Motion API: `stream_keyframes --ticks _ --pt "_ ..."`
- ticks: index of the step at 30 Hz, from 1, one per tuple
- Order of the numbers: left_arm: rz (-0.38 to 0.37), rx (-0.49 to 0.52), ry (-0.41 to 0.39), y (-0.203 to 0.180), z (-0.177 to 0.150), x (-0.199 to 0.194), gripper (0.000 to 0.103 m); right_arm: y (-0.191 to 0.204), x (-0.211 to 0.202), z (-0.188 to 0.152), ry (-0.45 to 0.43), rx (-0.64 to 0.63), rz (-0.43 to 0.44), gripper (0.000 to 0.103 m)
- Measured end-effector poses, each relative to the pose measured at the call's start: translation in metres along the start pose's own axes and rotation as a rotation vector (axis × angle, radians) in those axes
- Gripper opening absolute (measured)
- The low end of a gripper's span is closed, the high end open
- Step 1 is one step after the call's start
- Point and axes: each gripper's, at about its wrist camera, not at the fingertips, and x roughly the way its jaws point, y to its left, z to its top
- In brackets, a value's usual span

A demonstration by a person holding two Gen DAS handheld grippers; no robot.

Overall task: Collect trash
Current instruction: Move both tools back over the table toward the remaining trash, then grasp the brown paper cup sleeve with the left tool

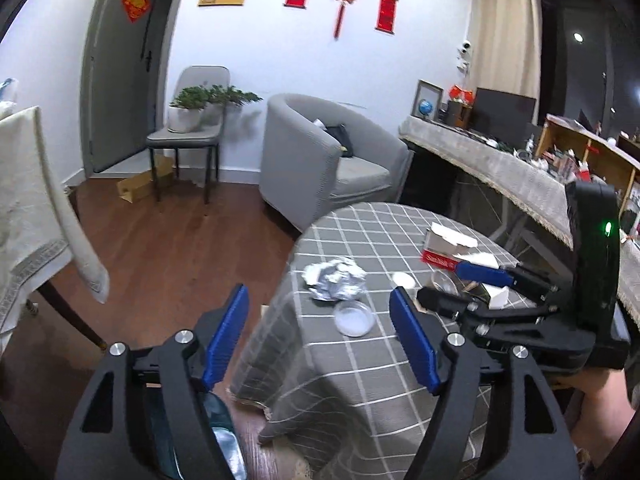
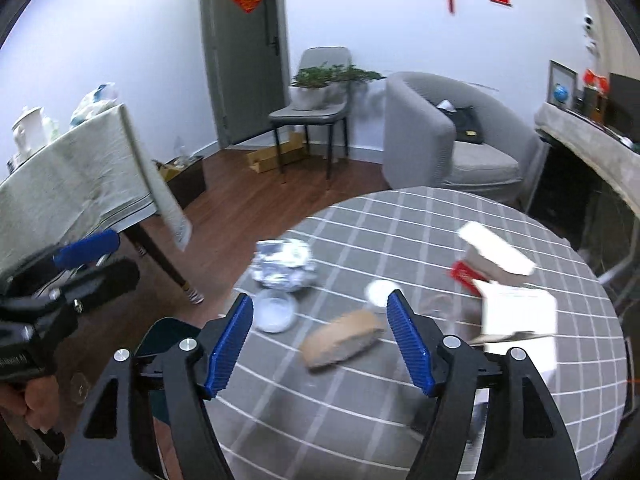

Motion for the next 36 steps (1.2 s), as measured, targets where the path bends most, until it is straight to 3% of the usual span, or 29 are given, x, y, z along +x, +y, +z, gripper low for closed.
stream_keyframes --ticks 10,18,23,28,36 --pt "-0.068 0.093 0.066 -0.044 -0.015 0.046 0.077 -0.064 -0.020 -0.008 -0.029 0.107 -0.074 0.080" --pt "-0.108 0.111 0.111 -0.065 -0.025 0.078 0.075 -0.089 -0.023 -0.014 -0.023 0.143 -0.087 0.087" --pt "-0.116 0.119 0.137 -0.073 -0.029 0.095 0.062 -0.100 -0.022 -0.018 -0.014 0.159 -0.087 0.089" --pt "-0.127 0.117 0.155 -0.078 -0.030 0.106 0.055 -0.115 -0.021 -0.026 0.004 0.176 -0.103 0.089" --pt "-0.128 0.148 0.203 -0.089 -0.036 0.119 0.023 -0.127 -0.013 -0.035 0.018 0.189 -0.080 0.090"
